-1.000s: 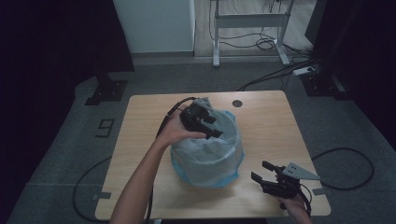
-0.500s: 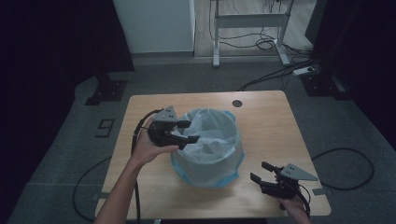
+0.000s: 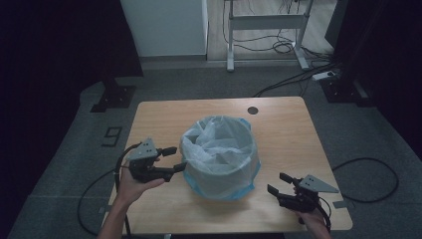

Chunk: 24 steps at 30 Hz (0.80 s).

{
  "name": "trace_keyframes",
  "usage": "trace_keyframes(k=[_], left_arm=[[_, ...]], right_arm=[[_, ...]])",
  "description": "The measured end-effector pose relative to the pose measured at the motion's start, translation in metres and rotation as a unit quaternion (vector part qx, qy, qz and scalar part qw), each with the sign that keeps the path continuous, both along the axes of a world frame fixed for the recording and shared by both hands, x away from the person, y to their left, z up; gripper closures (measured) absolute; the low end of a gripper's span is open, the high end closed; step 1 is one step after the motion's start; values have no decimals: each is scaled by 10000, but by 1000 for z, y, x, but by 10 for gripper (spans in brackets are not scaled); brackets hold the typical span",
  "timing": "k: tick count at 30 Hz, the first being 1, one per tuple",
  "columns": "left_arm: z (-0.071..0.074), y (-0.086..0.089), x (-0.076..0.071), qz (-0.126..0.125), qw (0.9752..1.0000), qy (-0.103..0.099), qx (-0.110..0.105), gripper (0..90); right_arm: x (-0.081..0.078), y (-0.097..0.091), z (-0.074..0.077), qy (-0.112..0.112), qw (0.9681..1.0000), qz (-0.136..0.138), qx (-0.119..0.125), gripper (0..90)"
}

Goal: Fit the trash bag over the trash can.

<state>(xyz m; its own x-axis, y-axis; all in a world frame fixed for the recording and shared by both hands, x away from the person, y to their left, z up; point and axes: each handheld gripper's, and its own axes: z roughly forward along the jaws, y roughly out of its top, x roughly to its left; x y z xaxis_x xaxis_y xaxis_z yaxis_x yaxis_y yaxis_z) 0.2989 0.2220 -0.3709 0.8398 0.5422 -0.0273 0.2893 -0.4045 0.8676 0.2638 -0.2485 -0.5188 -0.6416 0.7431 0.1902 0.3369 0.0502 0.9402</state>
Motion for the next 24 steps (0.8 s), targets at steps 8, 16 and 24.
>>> trace_keyframes(k=[8,16,24], left_arm=[[-34,32,-20,305,9993,158,-170,353],[-67,52,-28,478,9976,417,-284,352],[-83,58,-27,559,9962,565,-345,352]], right_arm=[[1,1,-3,29,10000,-3,-75,270],[1,0,-4,44,9999,-17,-98,270],[2,0,-6,72,9999,-43,-116,269]])
